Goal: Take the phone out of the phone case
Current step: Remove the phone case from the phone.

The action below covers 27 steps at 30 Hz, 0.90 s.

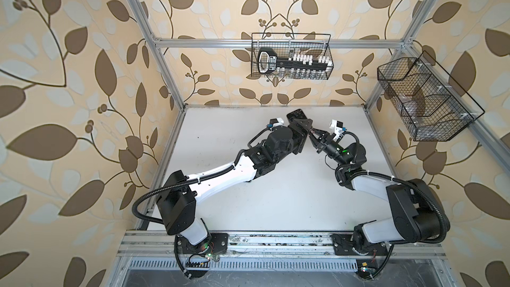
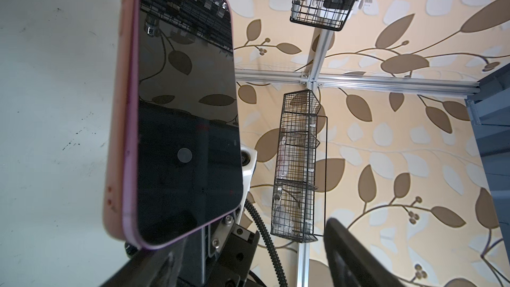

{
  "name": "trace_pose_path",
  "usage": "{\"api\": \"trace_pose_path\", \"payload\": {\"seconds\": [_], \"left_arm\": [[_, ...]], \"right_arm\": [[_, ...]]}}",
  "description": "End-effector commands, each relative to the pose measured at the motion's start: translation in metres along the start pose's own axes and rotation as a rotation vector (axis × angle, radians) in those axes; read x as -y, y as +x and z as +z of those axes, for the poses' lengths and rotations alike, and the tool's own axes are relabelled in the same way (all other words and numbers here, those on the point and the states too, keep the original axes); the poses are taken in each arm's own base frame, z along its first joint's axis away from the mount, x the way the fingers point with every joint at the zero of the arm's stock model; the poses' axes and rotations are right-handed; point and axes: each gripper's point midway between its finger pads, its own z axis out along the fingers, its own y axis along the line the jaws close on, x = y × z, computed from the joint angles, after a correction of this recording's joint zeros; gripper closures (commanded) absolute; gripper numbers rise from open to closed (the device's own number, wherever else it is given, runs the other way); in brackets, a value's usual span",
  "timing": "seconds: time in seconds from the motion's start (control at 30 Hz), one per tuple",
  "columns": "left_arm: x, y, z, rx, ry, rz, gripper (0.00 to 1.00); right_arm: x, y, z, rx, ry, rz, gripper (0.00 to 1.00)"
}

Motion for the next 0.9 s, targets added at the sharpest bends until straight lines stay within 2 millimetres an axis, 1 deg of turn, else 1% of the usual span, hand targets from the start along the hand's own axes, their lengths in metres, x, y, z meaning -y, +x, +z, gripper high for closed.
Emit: {"api": "trace_pose_path", "payload": {"seconds": [0.0,0.27,0.37,0.67,0.87], "left_arm": [[0.0245,-0.0154,0.0005,0.068,0.056,0.017,0.19],[0.0200,-0.0205,0.0009,0.098,0.045,0.015,0.21],[0.0213,-0.0207,0.0017,0.100,0.051,0.013,0.21],[0.0229,-0.0222,-0.0011,0.108,0.038,0.038,0.17],[0.0179,-0.0212,-0.0028,0.099,0.022,0.037,0.14]], "right_arm": [[-0.0396,0.0074,-0.0044,-0.015,-0.135,-0.047,1.00],[-0.0420,0.0085,-0.0050,-0.008,-0.144,-0.052,1.00],[-0.0416,0.0102,-0.0050,-0.010,-0.145,-0.052,1.00],[-0.0422,0.0093,-0.0058,-0.001,-0.150,-0.050,1.00],[-0.0422,0.0077,-0.0058,0.003,-0.151,-0.047,1.00]]}}
